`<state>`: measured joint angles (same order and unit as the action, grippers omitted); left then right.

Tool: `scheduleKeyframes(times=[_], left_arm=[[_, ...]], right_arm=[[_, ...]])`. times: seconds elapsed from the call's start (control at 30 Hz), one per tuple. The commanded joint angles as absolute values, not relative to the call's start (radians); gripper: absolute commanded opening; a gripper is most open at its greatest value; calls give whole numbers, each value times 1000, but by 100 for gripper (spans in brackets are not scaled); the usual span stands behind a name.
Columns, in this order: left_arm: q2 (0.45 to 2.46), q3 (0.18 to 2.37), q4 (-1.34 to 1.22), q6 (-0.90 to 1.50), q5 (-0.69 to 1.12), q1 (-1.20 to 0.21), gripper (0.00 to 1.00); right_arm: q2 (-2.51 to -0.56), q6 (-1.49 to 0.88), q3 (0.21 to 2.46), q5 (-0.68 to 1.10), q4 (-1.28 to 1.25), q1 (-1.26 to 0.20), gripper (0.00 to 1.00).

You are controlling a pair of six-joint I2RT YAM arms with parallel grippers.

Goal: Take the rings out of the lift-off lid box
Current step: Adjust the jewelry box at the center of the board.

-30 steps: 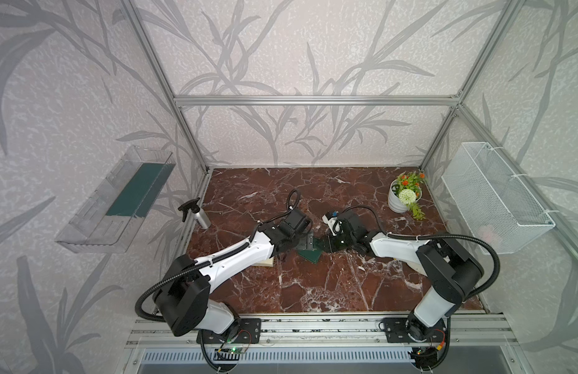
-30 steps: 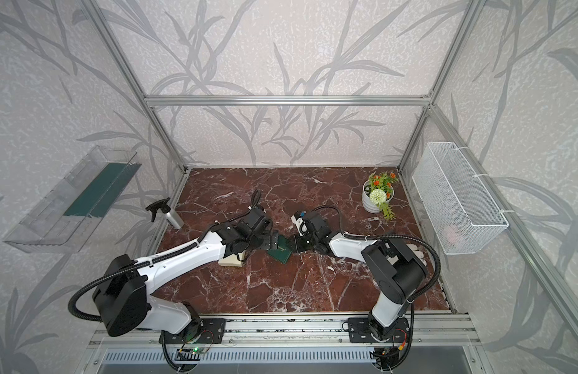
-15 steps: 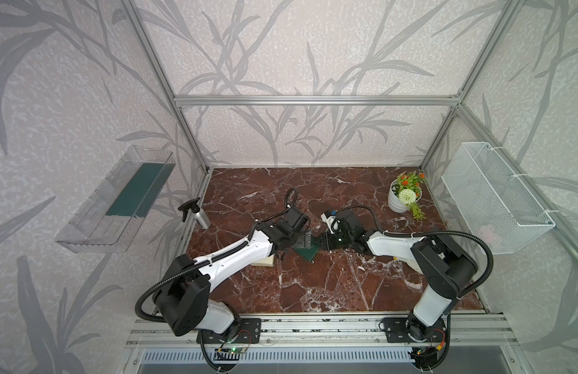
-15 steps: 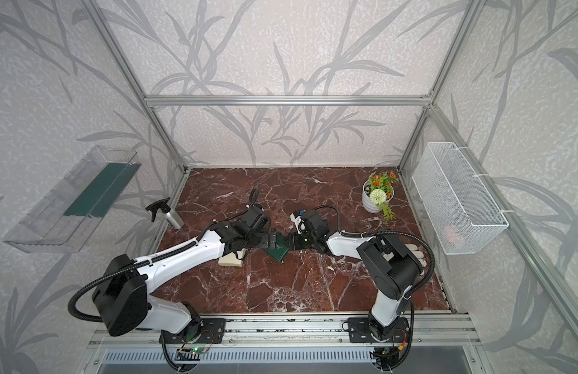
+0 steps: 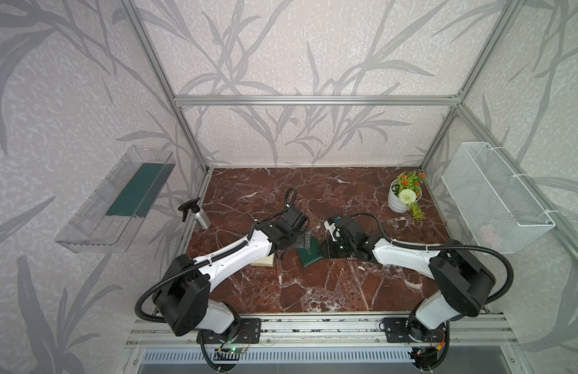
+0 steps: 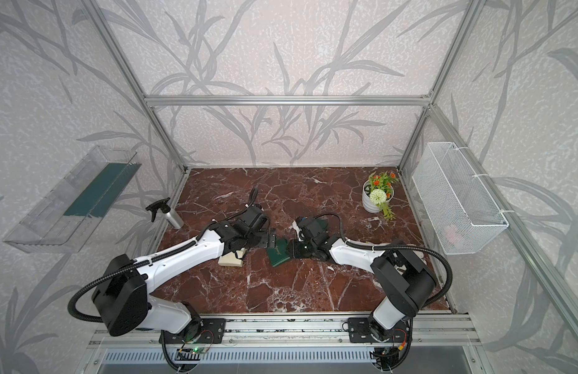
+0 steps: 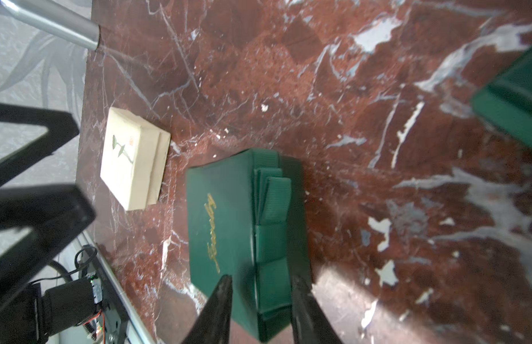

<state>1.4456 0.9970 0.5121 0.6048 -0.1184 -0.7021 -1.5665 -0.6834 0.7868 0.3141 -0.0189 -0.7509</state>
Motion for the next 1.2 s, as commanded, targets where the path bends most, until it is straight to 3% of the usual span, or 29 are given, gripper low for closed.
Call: scheduleKeyframes(times=[0.0, 0.07, 0.1, 0.37, 0.63, 1.03, 1.17], left_arm=[[1445, 1010, 528, 597, -115, -698, 99], [1438, 1003, 526, 599, -111, -696, 99], [1432, 996, 521, 601, -108, -696, 99], [1379, 893, 464, 665, -80, -695, 97], [1345, 782, 371, 755, -1, -688, 95], [1313, 661, 187, 804, 98, -640, 94], [1319, 646, 117, 815, 123, -625, 92]], right_arm=[[-1494, -712, 788, 300, 52, -777, 48], [-1477, -699, 817, 285, 109, -787, 64], [-1474, -689, 829, 277, 134, -788, 66], [-1548, -661, 903, 206, 238, -788, 71], [-1662, -671, 932, 290, 141, -785, 58], [-1756, -717, 938, 331, 77, -760, 49], [-1761, -741, 924, 347, 46, -753, 40]])
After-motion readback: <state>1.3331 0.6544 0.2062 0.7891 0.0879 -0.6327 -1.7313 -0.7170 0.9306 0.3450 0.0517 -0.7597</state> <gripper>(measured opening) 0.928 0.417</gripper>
